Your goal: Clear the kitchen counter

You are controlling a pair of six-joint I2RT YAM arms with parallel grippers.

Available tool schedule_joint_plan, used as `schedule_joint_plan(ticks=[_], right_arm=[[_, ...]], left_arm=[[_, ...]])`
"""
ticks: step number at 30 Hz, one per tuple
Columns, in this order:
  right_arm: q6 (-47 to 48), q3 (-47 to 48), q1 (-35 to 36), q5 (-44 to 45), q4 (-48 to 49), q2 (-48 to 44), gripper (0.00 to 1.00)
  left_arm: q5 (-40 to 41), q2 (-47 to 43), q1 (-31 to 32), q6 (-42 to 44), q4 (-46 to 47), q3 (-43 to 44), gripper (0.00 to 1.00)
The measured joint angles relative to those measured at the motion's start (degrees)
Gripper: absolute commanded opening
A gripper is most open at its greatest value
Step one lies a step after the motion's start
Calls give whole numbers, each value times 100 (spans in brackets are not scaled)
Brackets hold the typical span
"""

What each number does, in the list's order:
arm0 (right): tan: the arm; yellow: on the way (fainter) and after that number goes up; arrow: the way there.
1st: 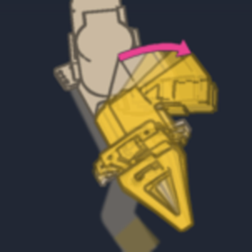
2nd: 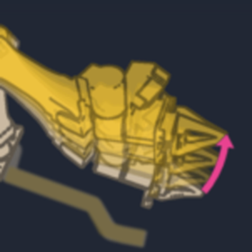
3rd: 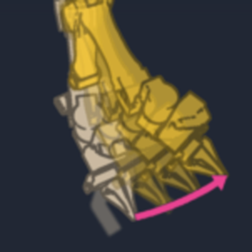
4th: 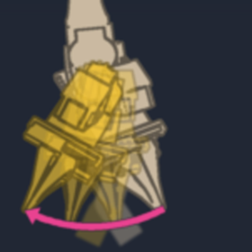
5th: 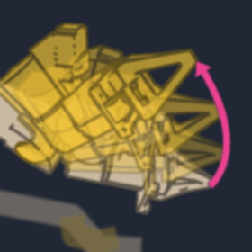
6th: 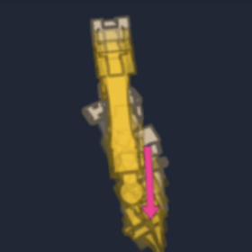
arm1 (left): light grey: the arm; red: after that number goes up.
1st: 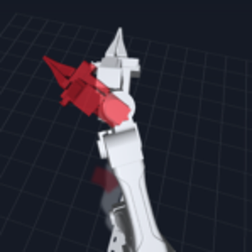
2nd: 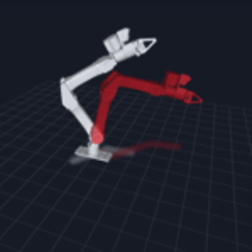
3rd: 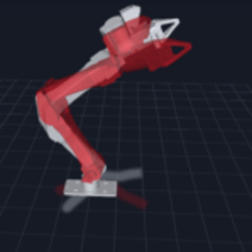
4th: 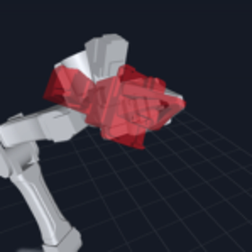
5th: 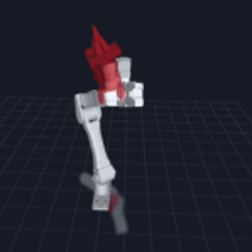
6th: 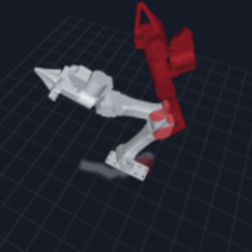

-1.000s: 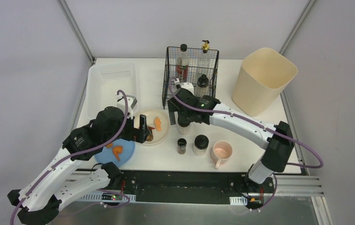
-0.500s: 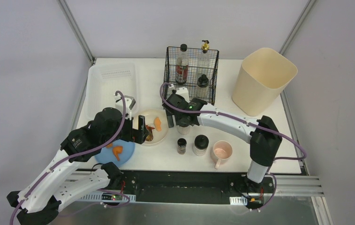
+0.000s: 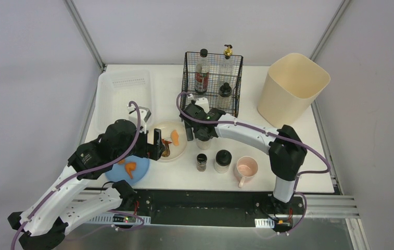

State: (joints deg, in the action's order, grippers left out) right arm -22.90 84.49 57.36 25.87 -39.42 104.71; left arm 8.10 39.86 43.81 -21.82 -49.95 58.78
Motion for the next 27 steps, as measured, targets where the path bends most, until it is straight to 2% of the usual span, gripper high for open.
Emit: schedule_joint_plan(ticks=[9,15,18,27], right_arm=[[-66,-195,-149,-284,149,48,72],[-122,-286,-164,-378,181,50,49],[-109,-286,-164,-378,195,50,41],[46,-48,-129,-210,-103,46,38]], left_arm=[[-4,70,0,22,0,0,99],[-4,68,0,22,-2,-9,100],[-4,70,0,22,-2,-26,99],[-4,101,0,22,-2,-44,100]])
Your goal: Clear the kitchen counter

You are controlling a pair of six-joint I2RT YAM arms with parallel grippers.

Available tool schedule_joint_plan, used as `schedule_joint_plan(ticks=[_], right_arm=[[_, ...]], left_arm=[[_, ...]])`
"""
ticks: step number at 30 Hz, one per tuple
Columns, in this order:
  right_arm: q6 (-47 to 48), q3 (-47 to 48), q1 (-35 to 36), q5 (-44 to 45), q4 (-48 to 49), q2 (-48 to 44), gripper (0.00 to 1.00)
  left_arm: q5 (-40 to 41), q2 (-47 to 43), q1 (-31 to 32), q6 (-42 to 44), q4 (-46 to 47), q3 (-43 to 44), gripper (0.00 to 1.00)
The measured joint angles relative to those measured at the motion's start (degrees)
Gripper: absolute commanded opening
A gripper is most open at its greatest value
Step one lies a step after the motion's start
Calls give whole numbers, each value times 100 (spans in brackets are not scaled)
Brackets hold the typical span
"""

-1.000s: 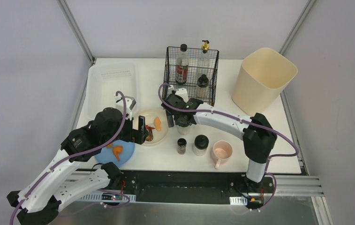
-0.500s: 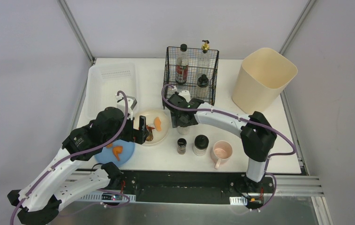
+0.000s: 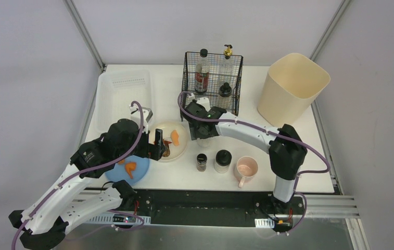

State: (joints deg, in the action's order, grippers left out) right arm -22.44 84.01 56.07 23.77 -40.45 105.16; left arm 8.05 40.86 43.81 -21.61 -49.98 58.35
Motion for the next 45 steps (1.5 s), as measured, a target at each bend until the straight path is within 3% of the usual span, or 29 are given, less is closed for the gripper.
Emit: schedule_joint_plan(ticks=[11,18,29,45], right_arm=[[688,1547,11,452,-529,-435,38],[1106,2592,-437,546,-750,-417,36],[1508,4140,-1207,573,-870,581,36],[1572,4376,-1552,542,-525,1397,35]], left_arm=[[0,0,0,-2,0,0,100],[0,-22,0,-2,0,0,100],[0,-35,0,0,0,0,100],[0,-26,0,15,-2,0,100]])
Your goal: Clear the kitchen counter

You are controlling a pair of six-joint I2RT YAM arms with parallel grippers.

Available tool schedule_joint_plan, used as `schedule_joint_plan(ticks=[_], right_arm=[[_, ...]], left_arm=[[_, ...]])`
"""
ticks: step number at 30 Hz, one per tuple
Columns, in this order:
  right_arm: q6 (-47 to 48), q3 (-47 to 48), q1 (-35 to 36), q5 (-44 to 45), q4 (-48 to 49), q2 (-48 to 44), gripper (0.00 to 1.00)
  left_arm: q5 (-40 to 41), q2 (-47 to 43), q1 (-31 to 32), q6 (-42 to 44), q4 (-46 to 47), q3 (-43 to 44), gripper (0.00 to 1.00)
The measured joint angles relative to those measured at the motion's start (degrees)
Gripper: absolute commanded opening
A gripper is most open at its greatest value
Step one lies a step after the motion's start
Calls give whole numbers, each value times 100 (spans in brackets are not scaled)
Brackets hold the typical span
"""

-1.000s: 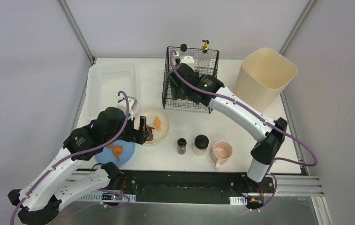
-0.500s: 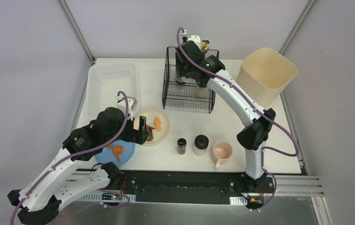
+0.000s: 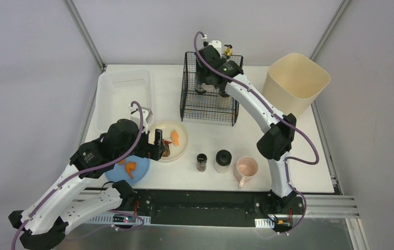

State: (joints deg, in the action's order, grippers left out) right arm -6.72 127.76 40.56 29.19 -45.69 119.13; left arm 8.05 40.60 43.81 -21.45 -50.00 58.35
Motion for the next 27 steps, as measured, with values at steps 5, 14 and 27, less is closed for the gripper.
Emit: schedule_joint_plan(ticks=[5,14,27], right_arm=[[13,61,-20,-2,186,92,34],[11,146,-20,-61,304,317,33],[-136,142,-20,-205,428,802,34]], left_arm=[[0,46,0,2,0,0,100],[0,50,2,2,-2,0,100],[2,-13,0,0,-4,-7,100]])
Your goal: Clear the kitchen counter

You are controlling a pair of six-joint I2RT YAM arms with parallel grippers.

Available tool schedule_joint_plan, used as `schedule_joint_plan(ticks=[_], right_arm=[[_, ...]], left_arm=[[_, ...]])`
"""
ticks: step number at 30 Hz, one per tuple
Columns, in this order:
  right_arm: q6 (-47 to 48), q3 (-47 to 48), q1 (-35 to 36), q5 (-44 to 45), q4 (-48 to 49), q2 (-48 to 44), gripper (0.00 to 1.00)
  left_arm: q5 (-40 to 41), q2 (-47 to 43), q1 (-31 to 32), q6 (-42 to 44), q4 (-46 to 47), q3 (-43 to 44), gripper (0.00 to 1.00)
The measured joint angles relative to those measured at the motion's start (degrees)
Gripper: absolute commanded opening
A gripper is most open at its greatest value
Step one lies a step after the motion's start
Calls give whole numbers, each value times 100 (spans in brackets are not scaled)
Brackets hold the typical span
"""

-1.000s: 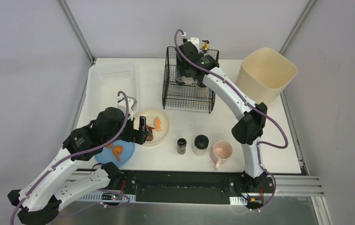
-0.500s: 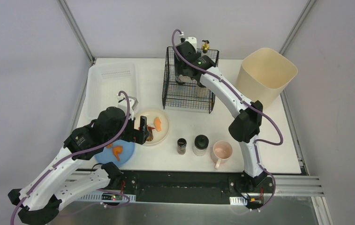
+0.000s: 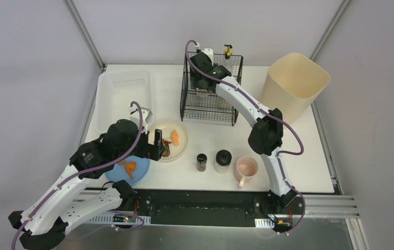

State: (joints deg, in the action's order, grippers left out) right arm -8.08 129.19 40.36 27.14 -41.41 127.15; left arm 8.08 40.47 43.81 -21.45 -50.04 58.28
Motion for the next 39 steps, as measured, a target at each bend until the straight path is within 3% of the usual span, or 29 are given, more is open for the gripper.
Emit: schedule_joint_plan(ticks=[13,17,20,28,39], right_arm=[[-258,-232,-13,-96,332,289,45],[-308,-260,-22,-96,363,289,63],[-345,-304,-22,-90,424,289,69],[-389,-345,-24,-83,505,289,78],[-396,-439,-24,-76,557,243,83]], left_arm=[[2,0,0,2,-2,-15,100],[2,0,0,2,-2,-15,100],[2,-2,0,0,-2,-20,100],[2,-11,0,0,-7,-87,100],[-2,-11,0,0,-9,-92,100]])
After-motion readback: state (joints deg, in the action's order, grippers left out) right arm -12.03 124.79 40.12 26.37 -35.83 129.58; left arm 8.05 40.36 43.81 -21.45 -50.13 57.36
